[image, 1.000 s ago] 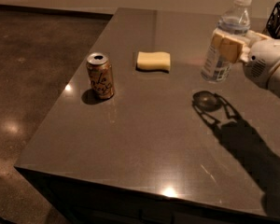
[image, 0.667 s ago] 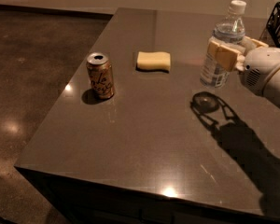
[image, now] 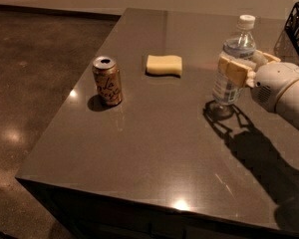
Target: Place blue plastic bottle upright
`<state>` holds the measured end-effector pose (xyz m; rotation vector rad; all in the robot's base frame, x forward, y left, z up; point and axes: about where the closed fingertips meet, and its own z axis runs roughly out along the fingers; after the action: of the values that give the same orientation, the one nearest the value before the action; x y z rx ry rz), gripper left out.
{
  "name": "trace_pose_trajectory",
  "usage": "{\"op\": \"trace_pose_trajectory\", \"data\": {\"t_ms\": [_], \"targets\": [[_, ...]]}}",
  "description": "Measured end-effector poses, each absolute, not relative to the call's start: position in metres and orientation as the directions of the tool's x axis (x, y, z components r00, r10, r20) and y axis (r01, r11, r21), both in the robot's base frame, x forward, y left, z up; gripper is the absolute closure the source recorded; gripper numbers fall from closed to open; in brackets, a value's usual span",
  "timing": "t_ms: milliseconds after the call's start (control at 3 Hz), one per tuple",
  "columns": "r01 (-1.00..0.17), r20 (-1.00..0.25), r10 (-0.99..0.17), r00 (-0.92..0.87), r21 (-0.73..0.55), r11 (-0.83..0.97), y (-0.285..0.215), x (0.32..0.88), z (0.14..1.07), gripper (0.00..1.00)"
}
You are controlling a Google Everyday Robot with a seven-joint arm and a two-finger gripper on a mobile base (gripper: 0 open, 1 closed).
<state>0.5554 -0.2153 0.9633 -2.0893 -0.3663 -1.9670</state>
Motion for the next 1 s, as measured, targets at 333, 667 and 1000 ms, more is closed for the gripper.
{"op": "trace_pose_trajectory", "data": {"t_ms": [333, 667, 1000], "targets": [[0.341, 0.998, -0.003, 0.064, -0.025, -0.940, -0.215, 0.557, 0.952, 1.00], [0.335, 0.998, -0.045, 0.041, -0.056, -0.941, -0.212, 0.560, 0.945, 1.00], [0.334, 0.998, -0.069, 0.008, -0.068, -0.940, -0.209, 0.561, 0.940, 0.83]]}}
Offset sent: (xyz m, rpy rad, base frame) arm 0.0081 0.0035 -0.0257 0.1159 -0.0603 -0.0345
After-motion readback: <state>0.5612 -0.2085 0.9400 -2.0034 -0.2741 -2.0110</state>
